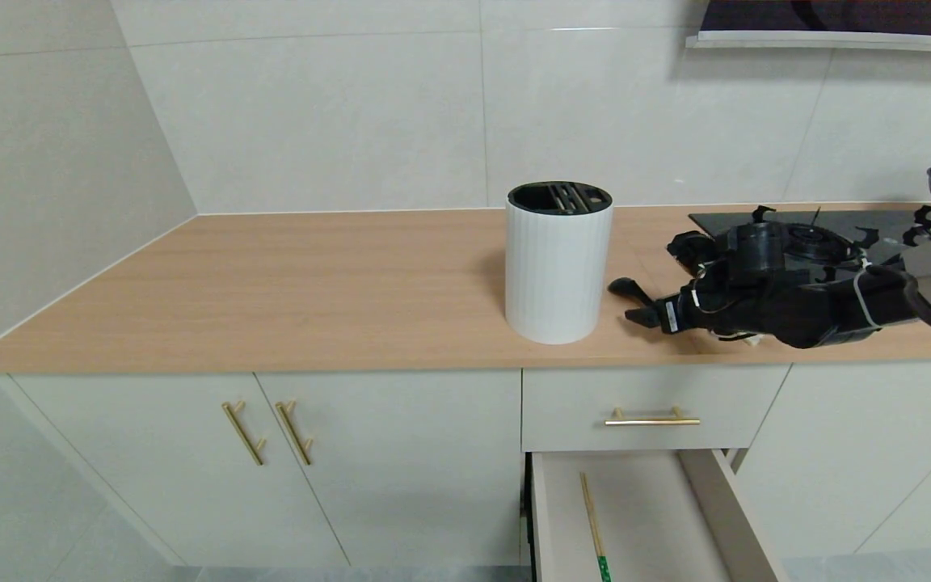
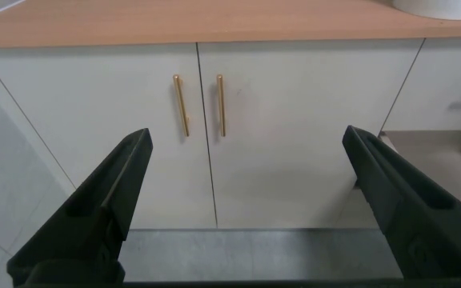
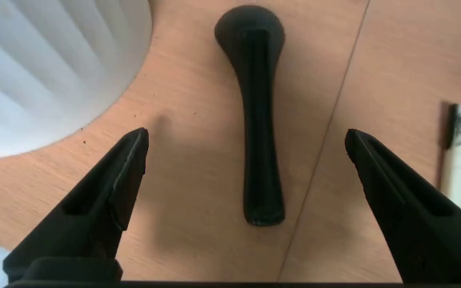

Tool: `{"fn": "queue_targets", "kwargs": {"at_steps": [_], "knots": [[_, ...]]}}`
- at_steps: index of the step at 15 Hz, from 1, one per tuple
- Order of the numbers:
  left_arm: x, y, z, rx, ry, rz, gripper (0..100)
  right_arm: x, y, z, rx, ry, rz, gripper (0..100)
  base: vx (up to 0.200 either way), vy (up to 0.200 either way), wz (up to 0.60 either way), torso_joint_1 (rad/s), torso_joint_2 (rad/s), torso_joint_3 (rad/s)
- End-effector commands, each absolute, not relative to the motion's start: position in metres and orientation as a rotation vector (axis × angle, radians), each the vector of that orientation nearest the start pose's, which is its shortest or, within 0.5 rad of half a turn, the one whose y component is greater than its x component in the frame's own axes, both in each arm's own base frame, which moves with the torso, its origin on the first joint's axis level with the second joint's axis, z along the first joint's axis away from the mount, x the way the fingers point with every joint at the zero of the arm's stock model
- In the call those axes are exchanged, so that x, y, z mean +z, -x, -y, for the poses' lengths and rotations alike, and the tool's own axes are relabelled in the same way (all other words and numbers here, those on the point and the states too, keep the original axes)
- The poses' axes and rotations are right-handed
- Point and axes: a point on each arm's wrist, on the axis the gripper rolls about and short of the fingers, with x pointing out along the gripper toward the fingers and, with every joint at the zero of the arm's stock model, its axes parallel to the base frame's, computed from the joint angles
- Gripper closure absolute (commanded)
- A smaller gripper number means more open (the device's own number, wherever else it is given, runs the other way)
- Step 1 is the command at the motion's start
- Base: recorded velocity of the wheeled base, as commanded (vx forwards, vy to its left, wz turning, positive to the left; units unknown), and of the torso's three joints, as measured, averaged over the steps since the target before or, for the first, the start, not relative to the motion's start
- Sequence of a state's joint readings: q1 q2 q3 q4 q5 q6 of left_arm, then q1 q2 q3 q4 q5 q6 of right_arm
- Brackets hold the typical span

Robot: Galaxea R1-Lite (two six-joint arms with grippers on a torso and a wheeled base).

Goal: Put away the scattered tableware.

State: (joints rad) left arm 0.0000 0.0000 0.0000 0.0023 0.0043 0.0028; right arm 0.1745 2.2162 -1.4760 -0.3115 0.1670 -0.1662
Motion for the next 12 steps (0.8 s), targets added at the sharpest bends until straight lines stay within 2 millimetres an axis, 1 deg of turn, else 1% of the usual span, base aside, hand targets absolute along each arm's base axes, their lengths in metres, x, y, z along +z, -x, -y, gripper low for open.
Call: {"fn": "queue_targets", "kwargs": {"at_steps": [1,3,8,9,12], "knots": [[0.075,0.023,0.000,0.005,-0.003,-0.003,0,0.124,-0.452,-0.084,0.372,0.163,-0.406,0,0.000,0.000,0.00,0.000,0.00,0.000],[0.075,0.023,0.000,0.005,-0.003,-0.003,0,0.119,-0.458,-0.084,0.370,0.160,-0.402,0,0.000,0.000,0.00,0.000,0.00,0.000],[0.075,0.023,0.000,0.005,-0.003,-0.003,0,0.117,-0.462,-0.083,0.367,0.156,-0.401,0,0.000,0.000,0.00,0.000,0.00,0.000],[0.075,0.023,0.000,0.005,-0.003,-0.003,0,0.118,-0.462,-0.083,0.367,0.154,-0.398,100,0.000,0.000,0.00,0.000,0.00,0.000],[0.075,0.023,0.000,0.005,-0.003,-0.002,0,0.118,-0.463,-0.083,0.365,0.155,-0.397,100,0.000,0.000,0.00,0.000,0.00,0.000]]}}
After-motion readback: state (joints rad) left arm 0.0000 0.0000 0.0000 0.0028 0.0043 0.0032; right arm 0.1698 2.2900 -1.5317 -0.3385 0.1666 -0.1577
